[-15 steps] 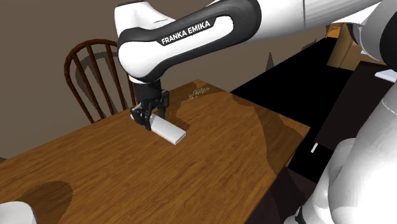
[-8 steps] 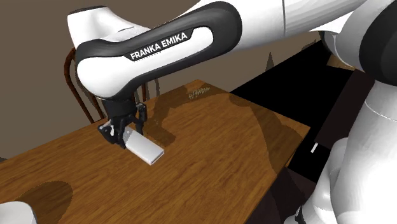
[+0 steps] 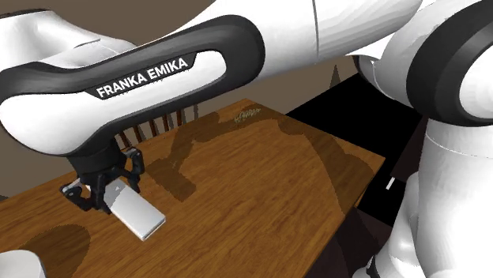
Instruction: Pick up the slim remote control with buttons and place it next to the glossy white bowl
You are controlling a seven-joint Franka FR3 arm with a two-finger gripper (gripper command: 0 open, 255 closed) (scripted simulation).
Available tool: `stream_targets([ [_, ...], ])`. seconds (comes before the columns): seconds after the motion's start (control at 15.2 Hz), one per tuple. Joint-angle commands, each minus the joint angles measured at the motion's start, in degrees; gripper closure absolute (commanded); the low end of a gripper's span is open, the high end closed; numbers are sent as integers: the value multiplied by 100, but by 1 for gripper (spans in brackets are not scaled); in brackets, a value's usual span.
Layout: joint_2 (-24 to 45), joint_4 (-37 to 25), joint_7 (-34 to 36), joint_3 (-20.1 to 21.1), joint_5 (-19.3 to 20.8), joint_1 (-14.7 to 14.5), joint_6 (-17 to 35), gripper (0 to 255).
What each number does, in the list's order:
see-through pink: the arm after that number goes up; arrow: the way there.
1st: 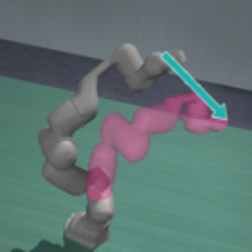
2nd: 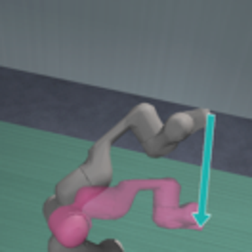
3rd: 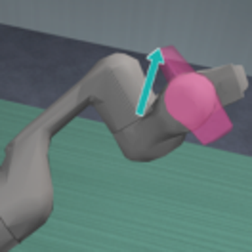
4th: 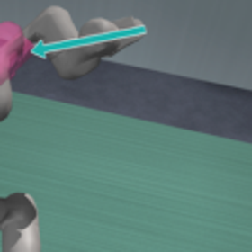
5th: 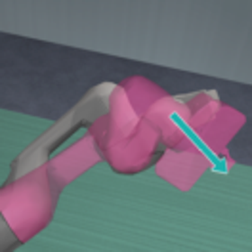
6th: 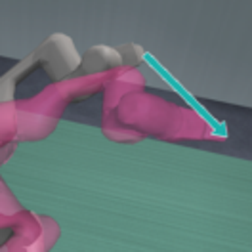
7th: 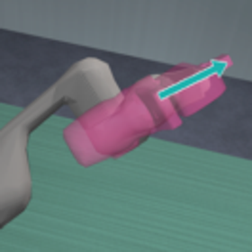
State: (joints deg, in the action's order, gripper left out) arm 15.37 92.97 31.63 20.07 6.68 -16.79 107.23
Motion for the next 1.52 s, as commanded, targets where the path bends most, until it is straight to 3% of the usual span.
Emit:
stream_targets([
  [0.0,278,-388,284,71,112,-215,-138,255],
  [0.2,895,-1260,720,149,342,-641,-447,255],
  [1.45,1193,-223,855,56,495,-618,864,255],
])
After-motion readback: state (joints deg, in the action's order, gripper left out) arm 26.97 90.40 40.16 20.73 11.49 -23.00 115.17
